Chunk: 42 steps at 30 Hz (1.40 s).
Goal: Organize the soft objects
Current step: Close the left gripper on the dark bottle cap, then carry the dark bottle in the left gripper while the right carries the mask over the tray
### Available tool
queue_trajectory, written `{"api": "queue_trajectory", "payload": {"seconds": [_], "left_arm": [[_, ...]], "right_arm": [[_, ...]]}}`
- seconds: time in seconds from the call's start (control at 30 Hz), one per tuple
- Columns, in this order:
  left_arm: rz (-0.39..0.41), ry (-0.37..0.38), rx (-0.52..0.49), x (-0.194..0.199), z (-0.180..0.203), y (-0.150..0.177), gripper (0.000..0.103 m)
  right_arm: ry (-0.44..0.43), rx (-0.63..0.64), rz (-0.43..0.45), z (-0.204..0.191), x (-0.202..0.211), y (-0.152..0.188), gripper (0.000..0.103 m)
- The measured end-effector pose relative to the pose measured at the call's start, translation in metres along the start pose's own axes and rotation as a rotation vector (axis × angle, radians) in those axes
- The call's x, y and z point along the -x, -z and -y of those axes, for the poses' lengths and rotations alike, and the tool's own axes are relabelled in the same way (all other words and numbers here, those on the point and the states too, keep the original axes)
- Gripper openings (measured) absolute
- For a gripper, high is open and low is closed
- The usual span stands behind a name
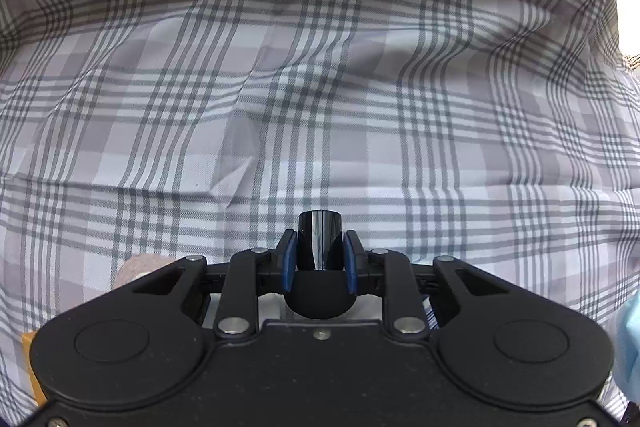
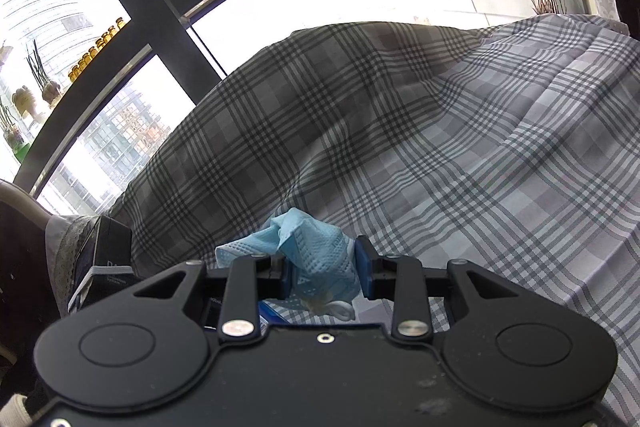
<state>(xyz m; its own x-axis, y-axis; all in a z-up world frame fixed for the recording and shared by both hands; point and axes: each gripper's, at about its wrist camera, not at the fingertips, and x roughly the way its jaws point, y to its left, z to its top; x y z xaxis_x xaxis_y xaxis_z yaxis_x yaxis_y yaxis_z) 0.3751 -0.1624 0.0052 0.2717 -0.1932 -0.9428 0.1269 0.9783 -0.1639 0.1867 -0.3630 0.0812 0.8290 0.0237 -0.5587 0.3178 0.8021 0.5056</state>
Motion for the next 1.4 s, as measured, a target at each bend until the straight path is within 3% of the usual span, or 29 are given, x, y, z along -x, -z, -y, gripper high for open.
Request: {"api": "queue_trajectory", "payload": {"seconds": [0.2, 0.33, 0.5, 0.73, 0.97, 1.1, 1.23, 1.4], "left_arm": [[0.109, 0.071, -0.053, 0.018, 0.036, -0.007, 0.023], [0.17, 0.079, -0.12, 0.029, 0.063, -0.002, 0.023], [0.192, 0.102, -0.166, 0.032, 0.088, 0.005, 0.023], [0.129, 0.186, -0.189, 0.034, 0.108, 0.024, 0.022], [-0.044, 0.292, -0.228, 0.042, 0.116, 0.077, 0.023], [-0.004, 0.315, -0.281, 0.073, 0.112, 0.111, 0.023], [-0.029, 0.367, -0.258, 0.099, 0.094, 0.133, 0.023], [0.022, 0.36, -0.245, 0.129, 0.058, 0.166, 0.023]], "right_arm": [[0.028, -0.016, -0.009, 0.006, -0.003, -0.002, 0.031], [0.057, -0.028, -0.011, 0.01, -0.004, -0.004, 0.031], [0.12, -0.071, -0.021, 0.022, -0.007, -0.008, 0.03], [0.2, -0.118, -0.006, 0.042, -0.003, -0.015, 0.03], [0.279, -0.139, -0.016, 0.06, -0.002, -0.019, 0.03], [0.303, -0.118, -0.02, 0.061, -0.001, -0.016, 0.03], [0.319, -0.086, -0.001, 0.061, 0.006, -0.013, 0.03], [0.296, -0.029, 0.026, 0.055, 0.025, -0.004, 0.03]]}}
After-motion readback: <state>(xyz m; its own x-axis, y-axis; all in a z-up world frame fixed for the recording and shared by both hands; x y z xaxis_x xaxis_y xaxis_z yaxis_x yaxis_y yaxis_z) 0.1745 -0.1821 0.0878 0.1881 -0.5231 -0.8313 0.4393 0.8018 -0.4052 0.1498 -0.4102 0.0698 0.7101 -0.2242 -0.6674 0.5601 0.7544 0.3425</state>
